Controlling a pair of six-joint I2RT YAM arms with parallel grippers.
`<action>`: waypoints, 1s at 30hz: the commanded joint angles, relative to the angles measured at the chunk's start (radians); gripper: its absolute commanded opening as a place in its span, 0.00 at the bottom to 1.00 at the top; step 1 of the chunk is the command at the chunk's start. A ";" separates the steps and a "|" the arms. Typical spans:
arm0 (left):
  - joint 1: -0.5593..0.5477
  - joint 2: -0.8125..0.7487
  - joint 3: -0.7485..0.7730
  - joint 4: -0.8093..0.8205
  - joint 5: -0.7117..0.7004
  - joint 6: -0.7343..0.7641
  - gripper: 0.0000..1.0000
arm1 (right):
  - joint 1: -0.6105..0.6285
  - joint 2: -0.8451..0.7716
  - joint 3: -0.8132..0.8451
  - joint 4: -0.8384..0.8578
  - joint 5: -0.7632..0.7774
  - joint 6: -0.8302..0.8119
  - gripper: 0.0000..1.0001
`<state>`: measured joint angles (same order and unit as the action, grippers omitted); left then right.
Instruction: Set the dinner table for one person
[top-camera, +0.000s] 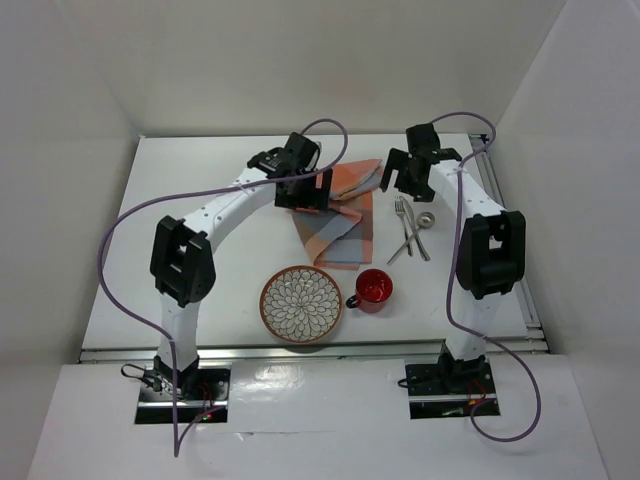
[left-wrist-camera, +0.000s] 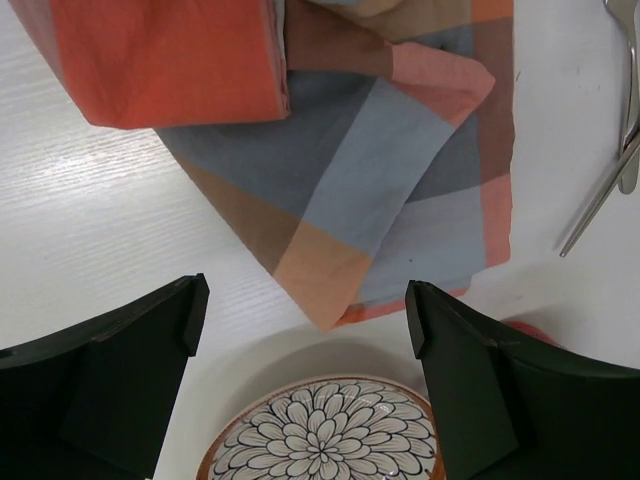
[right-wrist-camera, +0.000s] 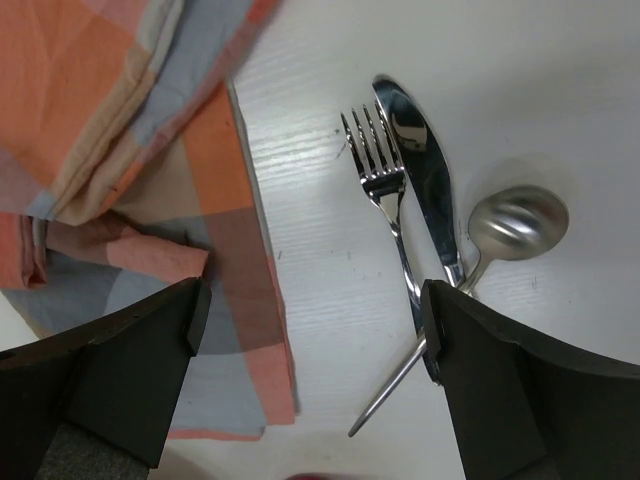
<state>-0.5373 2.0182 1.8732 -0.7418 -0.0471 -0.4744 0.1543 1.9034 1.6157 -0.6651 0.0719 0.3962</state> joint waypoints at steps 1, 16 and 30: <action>-0.004 0.011 0.044 -0.053 -0.004 0.003 1.00 | -0.006 -0.039 -0.028 -0.007 0.005 0.000 1.00; -0.108 0.138 0.236 -0.107 -0.072 -0.029 1.00 | -0.015 -0.194 -0.186 0.021 0.054 -0.020 1.00; -0.099 0.413 0.517 -0.133 -0.031 -0.190 0.82 | -0.136 -0.297 -0.333 0.082 -0.041 -0.040 1.00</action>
<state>-0.6380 2.3650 2.3287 -0.8059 -0.0277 -0.6136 0.0284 1.6466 1.2877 -0.6285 0.0624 0.3729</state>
